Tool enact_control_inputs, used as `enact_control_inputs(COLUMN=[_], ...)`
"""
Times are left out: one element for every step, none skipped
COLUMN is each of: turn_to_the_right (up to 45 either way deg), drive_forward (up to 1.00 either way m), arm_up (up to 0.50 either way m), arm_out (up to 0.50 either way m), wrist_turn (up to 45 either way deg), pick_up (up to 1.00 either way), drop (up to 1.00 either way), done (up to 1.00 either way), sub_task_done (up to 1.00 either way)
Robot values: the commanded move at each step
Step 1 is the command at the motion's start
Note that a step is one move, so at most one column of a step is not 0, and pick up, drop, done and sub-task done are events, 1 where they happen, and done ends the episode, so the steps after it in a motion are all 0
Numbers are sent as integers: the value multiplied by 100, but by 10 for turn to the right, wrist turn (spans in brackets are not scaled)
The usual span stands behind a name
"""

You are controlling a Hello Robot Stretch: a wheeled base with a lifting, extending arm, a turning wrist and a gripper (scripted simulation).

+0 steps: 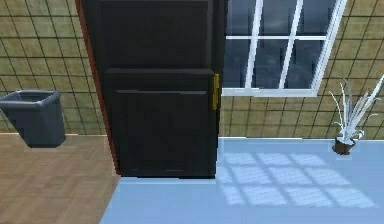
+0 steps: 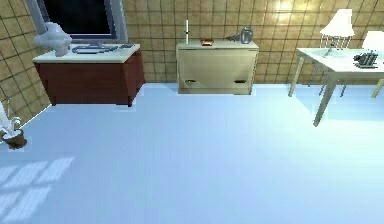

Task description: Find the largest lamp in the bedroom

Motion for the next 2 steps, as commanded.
enact_control_inputs(turn_to_the_right=[0,-450], drive_forward=[30,0], arm_up=[0,0], arm_out=[0,0], wrist_turn=[0,0], pick_up=[0,0], drop=[0,0], done=[0,0], sub_task_done=[0,0])
